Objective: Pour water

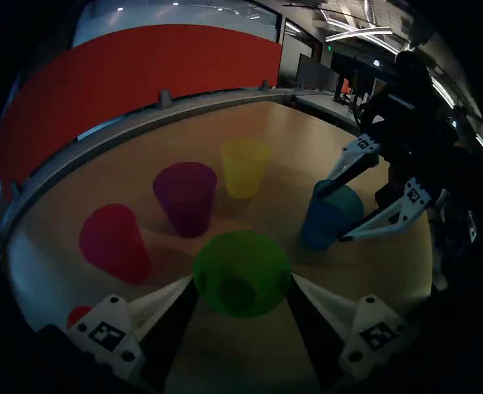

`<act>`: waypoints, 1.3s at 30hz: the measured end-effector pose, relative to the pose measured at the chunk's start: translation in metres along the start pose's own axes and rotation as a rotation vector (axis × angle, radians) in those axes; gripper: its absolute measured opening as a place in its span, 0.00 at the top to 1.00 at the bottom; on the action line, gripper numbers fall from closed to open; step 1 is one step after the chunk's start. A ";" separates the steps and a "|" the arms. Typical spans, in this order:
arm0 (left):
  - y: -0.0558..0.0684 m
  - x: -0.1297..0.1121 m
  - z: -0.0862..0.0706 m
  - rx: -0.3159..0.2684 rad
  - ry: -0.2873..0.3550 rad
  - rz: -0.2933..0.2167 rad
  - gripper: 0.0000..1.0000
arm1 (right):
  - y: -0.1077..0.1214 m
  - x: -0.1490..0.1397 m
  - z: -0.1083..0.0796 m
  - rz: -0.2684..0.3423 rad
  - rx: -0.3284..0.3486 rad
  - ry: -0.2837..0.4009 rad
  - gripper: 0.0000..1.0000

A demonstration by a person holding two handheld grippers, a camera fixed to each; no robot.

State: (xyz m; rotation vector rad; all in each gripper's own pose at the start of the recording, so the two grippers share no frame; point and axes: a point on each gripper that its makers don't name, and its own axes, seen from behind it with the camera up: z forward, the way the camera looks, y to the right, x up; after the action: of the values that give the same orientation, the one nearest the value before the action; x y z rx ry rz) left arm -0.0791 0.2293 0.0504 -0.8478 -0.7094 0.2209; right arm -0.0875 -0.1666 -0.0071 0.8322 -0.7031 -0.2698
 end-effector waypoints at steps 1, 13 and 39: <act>0.000 0.000 0.000 0.000 0.000 0.000 0.12 | 0.000 0.000 0.000 0.001 -0.001 0.002 0.09; 0.003 0.003 -0.010 -0.005 0.019 -0.014 0.12 | 0.003 0.009 -0.013 0.017 -0.021 0.043 0.10; 0.006 0.073 -0.100 0.052 0.311 -0.019 0.13 | -0.005 0.082 -0.075 -0.019 -0.087 0.243 0.10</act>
State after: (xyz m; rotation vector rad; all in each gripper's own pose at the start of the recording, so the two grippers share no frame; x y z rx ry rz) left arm 0.0419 0.2046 0.0360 -0.8030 -0.4190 0.0866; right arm 0.0230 -0.1655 -0.0079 0.7734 -0.4539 -0.2104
